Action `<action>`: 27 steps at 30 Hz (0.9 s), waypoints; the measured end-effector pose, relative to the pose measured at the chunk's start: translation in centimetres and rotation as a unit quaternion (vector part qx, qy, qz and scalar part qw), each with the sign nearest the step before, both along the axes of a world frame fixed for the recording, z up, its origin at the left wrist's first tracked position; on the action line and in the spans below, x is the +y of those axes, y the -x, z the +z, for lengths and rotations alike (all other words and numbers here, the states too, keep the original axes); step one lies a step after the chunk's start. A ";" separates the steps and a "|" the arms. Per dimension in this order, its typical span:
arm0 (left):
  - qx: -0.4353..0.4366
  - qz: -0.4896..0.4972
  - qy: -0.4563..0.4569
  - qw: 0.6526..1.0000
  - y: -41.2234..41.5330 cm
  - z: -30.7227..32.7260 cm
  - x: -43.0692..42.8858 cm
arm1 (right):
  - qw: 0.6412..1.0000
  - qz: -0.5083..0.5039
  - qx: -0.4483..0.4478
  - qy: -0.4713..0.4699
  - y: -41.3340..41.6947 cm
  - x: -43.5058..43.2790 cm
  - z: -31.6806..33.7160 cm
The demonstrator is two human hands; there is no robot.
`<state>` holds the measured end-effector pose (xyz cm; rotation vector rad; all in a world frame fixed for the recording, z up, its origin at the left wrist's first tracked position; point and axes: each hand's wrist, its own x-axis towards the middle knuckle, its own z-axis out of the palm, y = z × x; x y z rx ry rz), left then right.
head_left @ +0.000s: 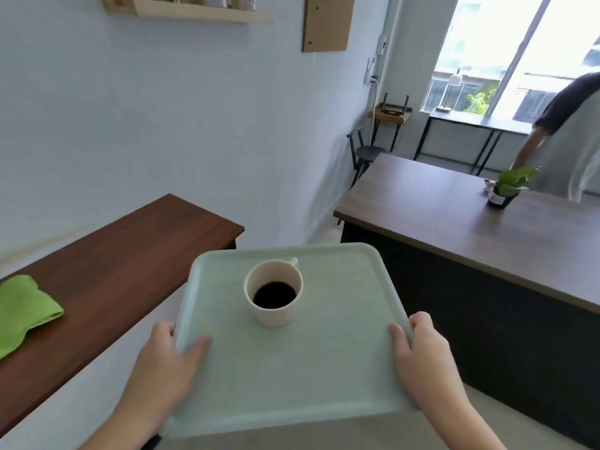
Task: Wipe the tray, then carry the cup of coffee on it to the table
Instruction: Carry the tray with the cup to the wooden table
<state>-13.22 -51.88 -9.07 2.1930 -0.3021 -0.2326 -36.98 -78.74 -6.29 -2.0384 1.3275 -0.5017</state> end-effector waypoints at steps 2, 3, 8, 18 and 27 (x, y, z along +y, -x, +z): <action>0.004 -0.036 -0.001 0.999 0.4 0.2 -3.4 | 0.999 -0.031 0.000 -0.009 2.1 -1.6 0.1; 0.005 -0.054 -0.001 0.999 0.5 0.3 -5.2 | 0.999 -0.047 -0.002 -0.010 3.1 -2.4 0.0; 0.004 -0.127 -0.008 0.992 1.0 0.3 -13.2 | 0.993 -0.118 -0.006 -0.020 6.9 -6.1 -0.4; 0.029 -0.225 -0.006 0.974 -1.1 -2.6 -31.4 | 0.973 -0.230 0.004 -0.025 8.4 -17.6 -1.6; 0.059 -0.254 0.002 0.966 -4.8 -3.8 -44.9 | 0.968 -0.250 0.005 -0.019 5.3 -29.3 -2.6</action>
